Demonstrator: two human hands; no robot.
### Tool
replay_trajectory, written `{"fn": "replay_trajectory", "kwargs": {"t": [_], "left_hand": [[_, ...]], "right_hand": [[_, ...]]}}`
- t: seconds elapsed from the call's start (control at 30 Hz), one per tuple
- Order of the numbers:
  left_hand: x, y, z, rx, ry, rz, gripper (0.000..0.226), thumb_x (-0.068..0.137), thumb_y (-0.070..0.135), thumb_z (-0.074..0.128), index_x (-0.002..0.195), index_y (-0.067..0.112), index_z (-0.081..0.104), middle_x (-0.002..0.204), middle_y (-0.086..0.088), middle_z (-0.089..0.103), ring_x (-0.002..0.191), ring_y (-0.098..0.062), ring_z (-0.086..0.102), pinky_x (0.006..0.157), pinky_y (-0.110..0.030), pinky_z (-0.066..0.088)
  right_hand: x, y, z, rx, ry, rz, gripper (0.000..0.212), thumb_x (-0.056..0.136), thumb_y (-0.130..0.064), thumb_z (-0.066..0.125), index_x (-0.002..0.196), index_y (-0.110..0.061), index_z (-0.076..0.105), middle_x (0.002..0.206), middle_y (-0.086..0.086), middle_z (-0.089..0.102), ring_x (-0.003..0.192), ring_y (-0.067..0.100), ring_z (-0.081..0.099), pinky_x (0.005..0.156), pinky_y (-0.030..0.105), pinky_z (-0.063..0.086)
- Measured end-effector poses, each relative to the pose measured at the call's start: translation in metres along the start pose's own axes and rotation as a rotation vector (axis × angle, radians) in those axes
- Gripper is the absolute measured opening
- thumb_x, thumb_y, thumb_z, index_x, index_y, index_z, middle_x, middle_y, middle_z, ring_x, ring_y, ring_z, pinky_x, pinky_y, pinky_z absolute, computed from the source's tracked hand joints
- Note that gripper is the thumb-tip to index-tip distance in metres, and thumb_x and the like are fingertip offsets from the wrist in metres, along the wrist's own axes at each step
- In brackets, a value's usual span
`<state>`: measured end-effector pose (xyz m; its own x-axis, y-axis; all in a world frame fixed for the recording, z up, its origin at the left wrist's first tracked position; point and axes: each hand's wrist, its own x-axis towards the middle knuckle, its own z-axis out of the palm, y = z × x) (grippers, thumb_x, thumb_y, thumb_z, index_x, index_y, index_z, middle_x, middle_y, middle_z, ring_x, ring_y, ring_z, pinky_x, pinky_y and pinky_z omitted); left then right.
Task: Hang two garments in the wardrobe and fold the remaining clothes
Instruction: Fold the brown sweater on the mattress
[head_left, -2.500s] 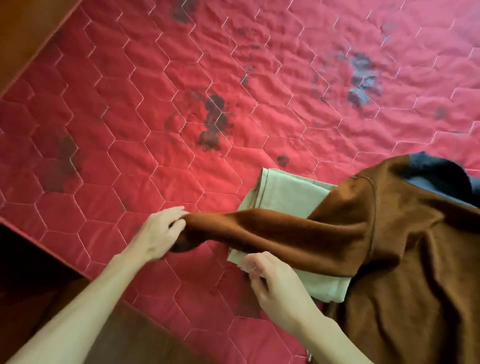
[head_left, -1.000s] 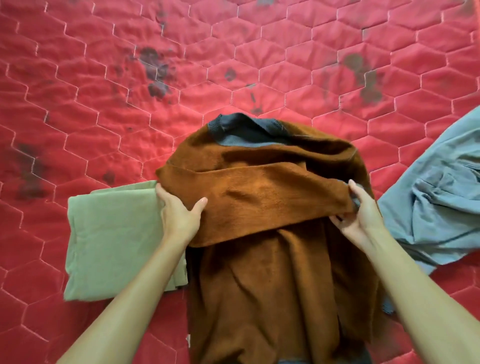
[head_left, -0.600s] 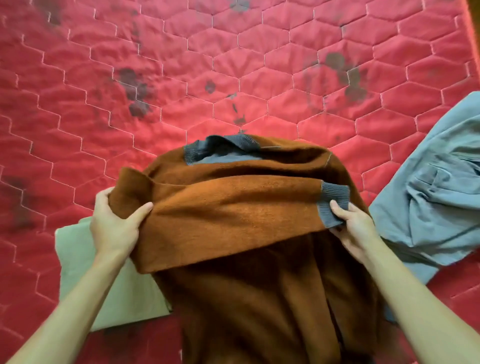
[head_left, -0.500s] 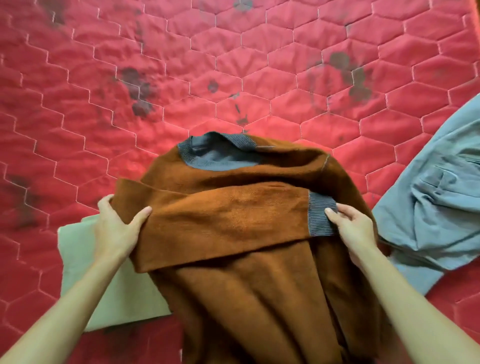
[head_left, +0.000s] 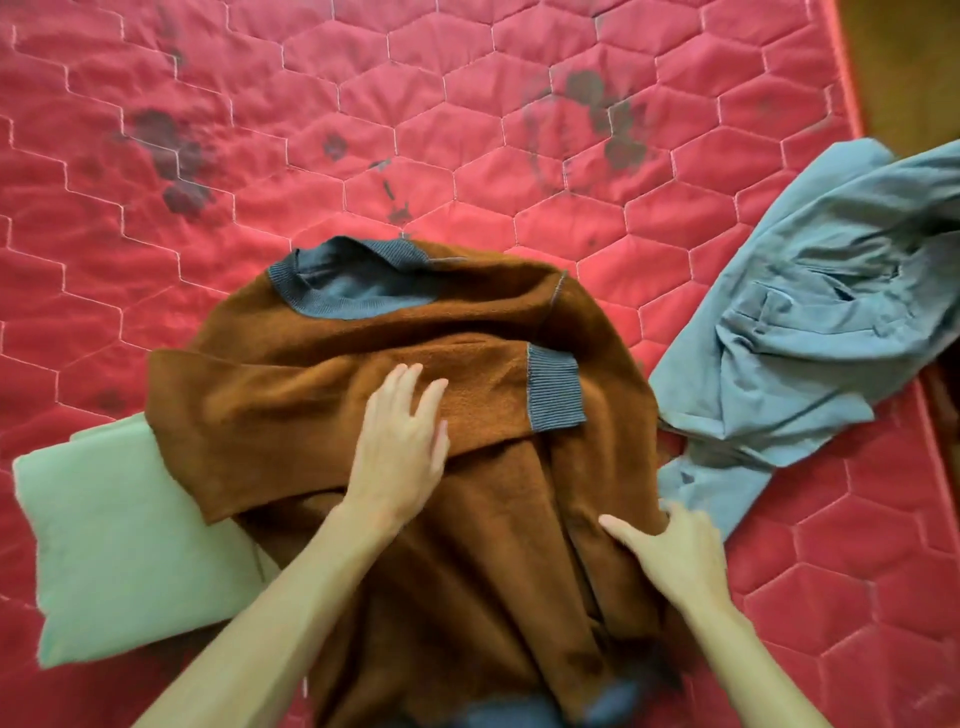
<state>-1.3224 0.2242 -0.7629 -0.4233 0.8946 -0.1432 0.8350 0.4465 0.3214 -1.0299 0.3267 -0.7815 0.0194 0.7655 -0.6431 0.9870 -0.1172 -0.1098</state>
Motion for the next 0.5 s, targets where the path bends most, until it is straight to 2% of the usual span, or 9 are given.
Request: {"fn": "replay_trajectory", "kwargs": {"t": [0.1, 0.2, 0.3, 0.37, 0.43, 0.5], "left_hand": [[0.000, 0.058, 0.015, -0.147, -0.081, 0.073, 0.043, 0.094, 0.019, 0.059, 0.136, 0.011, 0.055, 0.133, -0.013, 0.056, 0.125, -0.028, 0.052, 0.106, -0.041, 0.046], [0.001, 0.105, 0.024, -0.209, -0.133, 0.203, 0.043, 0.090, 0.020, 0.059, 0.132, 0.012, 0.056, 0.127, -0.009, 0.057, 0.116, -0.026, 0.053, 0.099, -0.040, 0.049], [0.006, 0.143, 0.028, -0.217, -0.208, 0.337, 0.058, 0.084, 0.027, 0.061, 0.139, 0.015, 0.050, 0.136, -0.009, 0.052, 0.124, -0.027, 0.049, 0.105, -0.041, 0.045], [0.008, 0.169, 0.029, -0.164, -0.261, 0.408, 0.079, 0.080, 0.031, 0.067, 0.151, 0.019, 0.034, 0.149, -0.012, 0.042, 0.133, -0.029, 0.042, 0.112, -0.042, 0.039], [0.013, 0.195, 0.030, -0.102, -0.256, 0.444, 0.100, 0.076, 0.035, 0.074, 0.157, 0.021, 0.016, 0.157, -0.017, 0.031, 0.137, -0.032, 0.038, 0.114, -0.040, 0.038], [0.023, 0.223, 0.033, -0.129, -0.186, 0.434, 0.110, 0.073, 0.037, 0.077, 0.158, 0.017, 0.010, 0.159, -0.020, 0.027, 0.136, -0.033, 0.041, 0.112, -0.041, 0.040]], "right_hand": [[-0.012, 0.009, -0.009, -0.034, -0.049, -0.032, 0.049, 0.070, -0.069, 0.073, 0.079, -0.022, 0.063, 0.094, 0.006, 0.060, 0.102, 0.033, 0.059, 0.084, 0.041, 0.046], [-0.001, 0.006, -0.040, 0.104, 0.008, -0.163, 0.039, 0.075, -0.053, 0.075, 0.070, -0.021, 0.053, 0.088, 0.002, 0.058, 0.095, 0.032, 0.059, 0.084, 0.044, 0.045], [0.010, -0.003, -0.089, 0.331, 0.133, -0.224, 0.021, 0.075, -0.030, 0.079, 0.077, -0.019, 0.061, 0.082, 0.002, 0.063, 0.087, 0.030, 0.060, 0.078, 0.041, 0.046], [0.017, -0.009, -0.128, 0.473, 0.254, -0.245, 0.018, 0.074, -0.020, 0.078, 0.082, -0.017, 0.062, 0.077, 0.000, 0.066, 0.080, 0.026, 0.060, 0.071, 0.033, 0.042], [0.026, -0.017, -0.166, 0.546, 0.296, -0.285, 0.023, 0.073, -0.019, 0.078, 0.091, -0.023, 0.064, 0.082, -0.008, 0.067, 0.082, 0.018, 0.060, 0.073, 0.028, 0.040], [0.038, -0.023, -0.198, 0.524, 0.237, -0.322, 0.031, 0.075, -0.027, 0.080, 0.103, -0.028, 0.067, 0.090, -0.011, 0.068, 0.087, 0.011, 0.059, 0.077, 0.024, 0.039]]}}
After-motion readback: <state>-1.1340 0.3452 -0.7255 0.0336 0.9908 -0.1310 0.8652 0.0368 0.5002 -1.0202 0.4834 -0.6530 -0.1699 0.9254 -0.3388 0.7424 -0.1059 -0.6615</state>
